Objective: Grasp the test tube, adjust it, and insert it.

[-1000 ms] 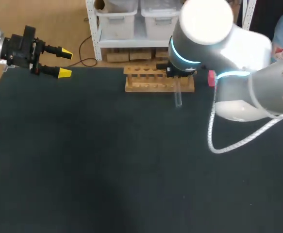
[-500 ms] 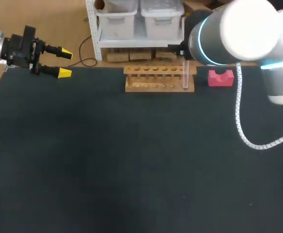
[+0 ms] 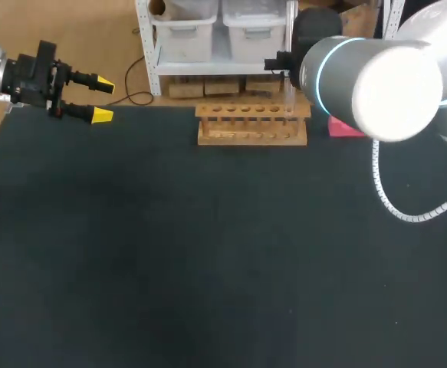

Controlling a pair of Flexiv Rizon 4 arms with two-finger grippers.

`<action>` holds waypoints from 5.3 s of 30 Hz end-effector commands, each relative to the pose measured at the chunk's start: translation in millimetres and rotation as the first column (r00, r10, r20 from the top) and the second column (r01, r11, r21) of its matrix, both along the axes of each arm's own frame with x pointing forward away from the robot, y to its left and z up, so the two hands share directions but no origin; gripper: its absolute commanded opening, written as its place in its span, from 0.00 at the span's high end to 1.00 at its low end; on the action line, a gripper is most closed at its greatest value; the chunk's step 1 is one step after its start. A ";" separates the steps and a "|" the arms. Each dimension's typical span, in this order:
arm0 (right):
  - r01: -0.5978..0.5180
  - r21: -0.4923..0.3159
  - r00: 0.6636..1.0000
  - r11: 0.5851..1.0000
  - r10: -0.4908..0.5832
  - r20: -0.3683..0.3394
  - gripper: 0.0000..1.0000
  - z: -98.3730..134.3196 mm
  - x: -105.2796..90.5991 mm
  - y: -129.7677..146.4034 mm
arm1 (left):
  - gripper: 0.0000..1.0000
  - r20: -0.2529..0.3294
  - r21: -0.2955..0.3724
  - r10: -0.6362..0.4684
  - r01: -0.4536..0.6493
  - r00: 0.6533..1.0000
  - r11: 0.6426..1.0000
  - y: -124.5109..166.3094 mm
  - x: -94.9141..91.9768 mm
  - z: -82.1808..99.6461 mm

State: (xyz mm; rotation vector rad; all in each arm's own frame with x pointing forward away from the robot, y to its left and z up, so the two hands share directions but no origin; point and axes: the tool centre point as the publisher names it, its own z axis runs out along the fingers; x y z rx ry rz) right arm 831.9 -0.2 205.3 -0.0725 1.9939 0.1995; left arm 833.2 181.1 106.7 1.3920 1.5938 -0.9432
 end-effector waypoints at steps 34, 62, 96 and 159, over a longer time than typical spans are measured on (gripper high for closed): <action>0.046 0.155 0.860 0.987 -0.118 0.496 1.00 -10.3 54.4 11.6 | 0.00 0.005 0.000 0.007 -0.007 1.000 1.000 -0.6 -3.4 -0.4; 0.035 0.064 0.871 0.997 -0.062 0.487 1.00 -39.0 67.7 5.4 | 0.00 0.005 0.000 0.007 -0.007 1.000 1.000 -0.6 -3.4 -0.4; 0.011 0.028 0.898 1.000 -0.022 0.439 1.00 -73.9 71.7 4.9 | 0.00 0.005 0.000 0.007 -0.007 1.000 1.000 -0.6 -3.4 -0.4; 0.044 0.077 0.908 0.996 -0.072 0.413 1.00 -119.3 71.4 7.1 | 0.00 0.005 0.000 0.007 -0.007 1.000 1.000 -0.6 -3.4 -0.4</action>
